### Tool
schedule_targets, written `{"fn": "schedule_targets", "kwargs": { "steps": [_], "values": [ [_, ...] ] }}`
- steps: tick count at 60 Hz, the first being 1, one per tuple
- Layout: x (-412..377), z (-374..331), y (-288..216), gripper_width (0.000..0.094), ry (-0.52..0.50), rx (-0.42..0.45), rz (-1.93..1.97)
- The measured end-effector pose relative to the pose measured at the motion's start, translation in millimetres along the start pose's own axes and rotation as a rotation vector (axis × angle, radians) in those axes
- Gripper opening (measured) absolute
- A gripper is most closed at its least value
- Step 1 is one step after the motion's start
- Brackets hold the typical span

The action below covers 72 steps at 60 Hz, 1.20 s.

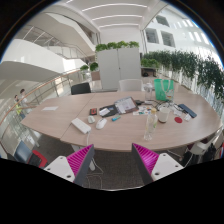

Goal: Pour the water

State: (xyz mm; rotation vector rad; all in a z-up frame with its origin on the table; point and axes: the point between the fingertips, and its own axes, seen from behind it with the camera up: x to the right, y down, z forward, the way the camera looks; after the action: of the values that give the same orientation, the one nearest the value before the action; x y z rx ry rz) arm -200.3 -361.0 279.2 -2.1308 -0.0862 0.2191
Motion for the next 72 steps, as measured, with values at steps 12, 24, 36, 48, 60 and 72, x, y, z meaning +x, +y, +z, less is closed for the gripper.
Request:
{"fn": "schedule_targets", "kwargs": {
  "steps": [12,24,36,48,60,72],
  "values": [
    [-20,12,0,0.0827,0.052,0.020,-0.010],
    [27,35,0,0.0818,0.098,0.127,-0.050],
    [123,120,-7,0.0815,0.193,0.272,-0.065],
    [200,246,-10,0.0814,0.256,0.314,-0.073],
    [237,335,-17,0.0794,0.264,0.343,-0.071],
    [241,369,-19,0.0426,0.223,0.342,-0.118]
  ]
}}
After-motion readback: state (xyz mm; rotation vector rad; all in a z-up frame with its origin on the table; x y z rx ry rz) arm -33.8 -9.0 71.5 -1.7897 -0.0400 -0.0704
